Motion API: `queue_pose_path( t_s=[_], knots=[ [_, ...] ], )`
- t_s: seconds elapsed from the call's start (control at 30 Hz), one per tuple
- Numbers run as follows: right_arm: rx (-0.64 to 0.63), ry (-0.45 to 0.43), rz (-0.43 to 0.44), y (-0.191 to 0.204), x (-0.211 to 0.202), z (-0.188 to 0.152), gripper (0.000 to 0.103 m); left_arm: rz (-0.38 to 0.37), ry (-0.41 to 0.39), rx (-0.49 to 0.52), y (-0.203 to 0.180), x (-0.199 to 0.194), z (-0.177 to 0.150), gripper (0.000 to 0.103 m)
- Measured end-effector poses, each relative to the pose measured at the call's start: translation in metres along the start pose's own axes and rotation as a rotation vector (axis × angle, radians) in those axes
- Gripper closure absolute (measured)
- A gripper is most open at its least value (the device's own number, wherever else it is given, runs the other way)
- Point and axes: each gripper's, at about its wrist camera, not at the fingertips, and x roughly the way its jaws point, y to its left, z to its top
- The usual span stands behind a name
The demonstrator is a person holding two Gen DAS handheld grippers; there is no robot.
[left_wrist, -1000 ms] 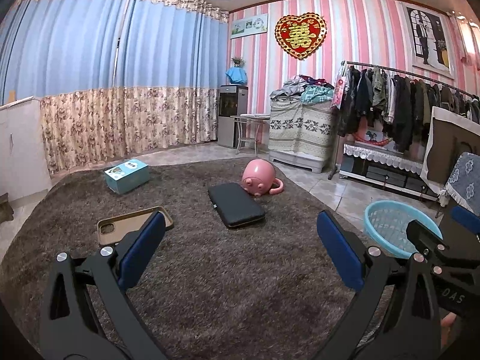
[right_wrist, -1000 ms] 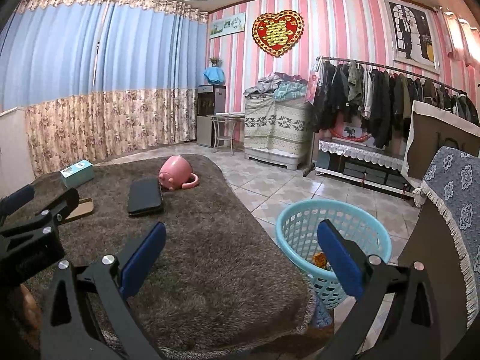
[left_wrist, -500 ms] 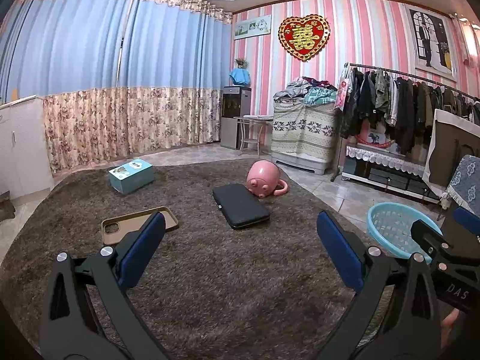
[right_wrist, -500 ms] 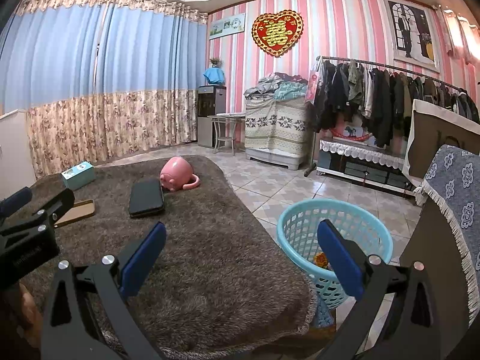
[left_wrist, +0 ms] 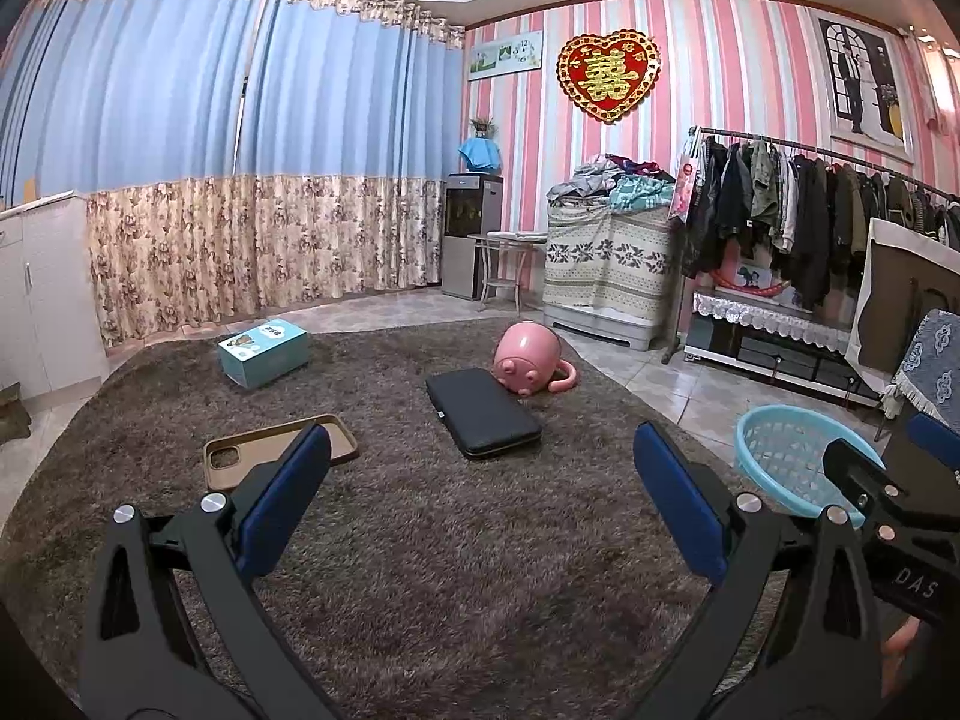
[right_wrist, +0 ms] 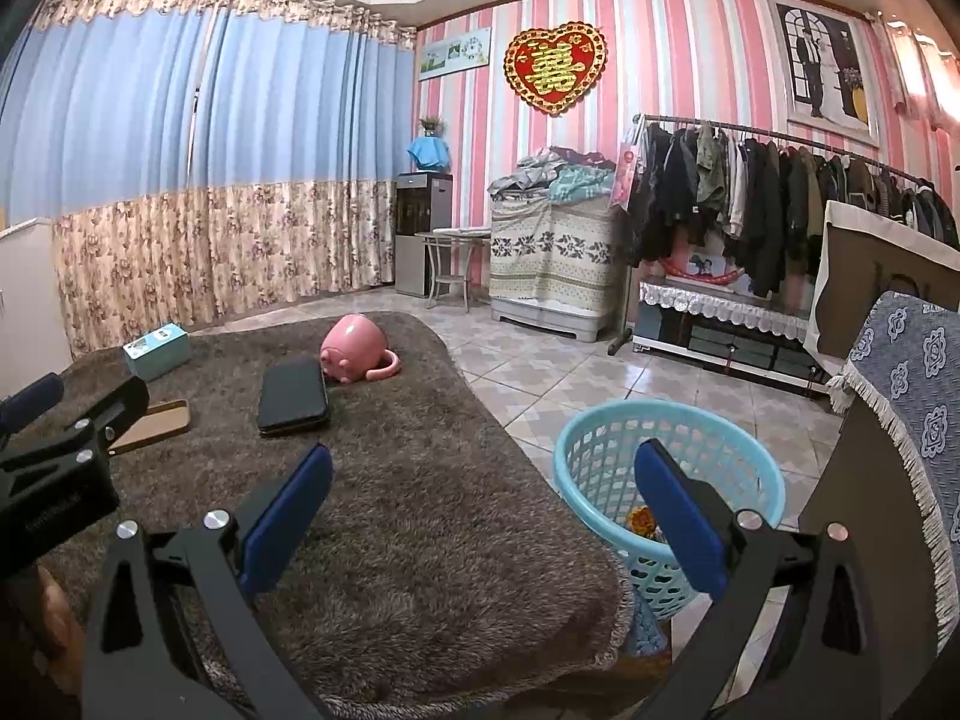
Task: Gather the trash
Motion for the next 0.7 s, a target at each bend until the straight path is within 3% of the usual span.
queue_pose_path(
  t_s=[0.7],
  knots=[
    [0.003,-0.002,0.001,-0.0005,0.0001,-0.0003,0.004,0.0,-0.001,0.001,0.0004,-0.0001,-0.0014,0.005]
  ],
)
